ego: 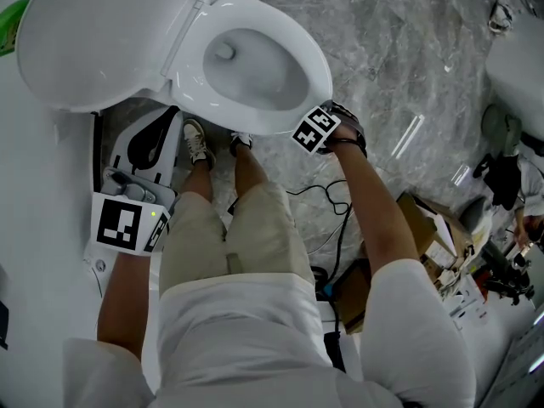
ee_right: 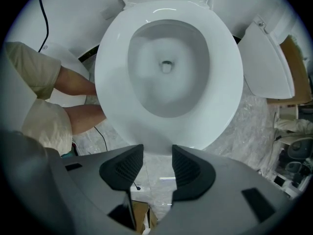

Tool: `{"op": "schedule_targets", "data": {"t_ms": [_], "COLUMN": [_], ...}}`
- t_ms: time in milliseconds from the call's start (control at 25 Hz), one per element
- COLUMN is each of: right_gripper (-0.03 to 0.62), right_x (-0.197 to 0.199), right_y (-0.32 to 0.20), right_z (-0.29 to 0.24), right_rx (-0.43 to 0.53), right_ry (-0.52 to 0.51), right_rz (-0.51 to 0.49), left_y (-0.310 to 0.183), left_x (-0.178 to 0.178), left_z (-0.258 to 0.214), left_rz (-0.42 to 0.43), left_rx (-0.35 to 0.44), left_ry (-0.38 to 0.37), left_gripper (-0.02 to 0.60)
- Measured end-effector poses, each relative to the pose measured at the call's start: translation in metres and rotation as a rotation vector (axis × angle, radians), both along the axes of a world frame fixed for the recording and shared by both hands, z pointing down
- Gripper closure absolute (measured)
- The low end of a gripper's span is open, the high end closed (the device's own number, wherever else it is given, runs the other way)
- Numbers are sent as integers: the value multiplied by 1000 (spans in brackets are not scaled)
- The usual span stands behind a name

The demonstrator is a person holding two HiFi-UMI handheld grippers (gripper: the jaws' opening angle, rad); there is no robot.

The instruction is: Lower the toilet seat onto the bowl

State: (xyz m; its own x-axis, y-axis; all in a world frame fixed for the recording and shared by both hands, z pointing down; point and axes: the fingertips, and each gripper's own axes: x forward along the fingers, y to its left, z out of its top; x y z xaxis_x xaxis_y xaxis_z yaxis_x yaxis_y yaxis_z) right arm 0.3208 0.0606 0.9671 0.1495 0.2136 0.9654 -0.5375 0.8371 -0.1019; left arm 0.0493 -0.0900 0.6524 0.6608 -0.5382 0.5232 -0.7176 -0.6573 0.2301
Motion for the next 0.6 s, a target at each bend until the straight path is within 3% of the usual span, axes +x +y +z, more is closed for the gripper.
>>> {"op": "schedule_targets", "data": {"t_ms": [120, 280, 480, 600], "right_gripper": [391, 407, 594, 595], "right_x": [-6, -17, -41, -66], "right_y": [12, 30, 59, 62], "right_z": [-4, -15, -35, -52], "right_rx": [-51, -48, -46, 22], "right_ry": [-11, -9, -19, -62], "right_rz": [29, 91, 172, 228], "left_y": [4, 11, 25, 32], "left_x": [-8, -23, -44, -54], "left_z": [-3, -10, -24, -38], "left_rz": [1, 7, 27, 51], "left_rx": [8, 21, 37, 55], "left_ry": [8, 23, 38, 44], "left_gripper": [581, 581, 581, 580]}}
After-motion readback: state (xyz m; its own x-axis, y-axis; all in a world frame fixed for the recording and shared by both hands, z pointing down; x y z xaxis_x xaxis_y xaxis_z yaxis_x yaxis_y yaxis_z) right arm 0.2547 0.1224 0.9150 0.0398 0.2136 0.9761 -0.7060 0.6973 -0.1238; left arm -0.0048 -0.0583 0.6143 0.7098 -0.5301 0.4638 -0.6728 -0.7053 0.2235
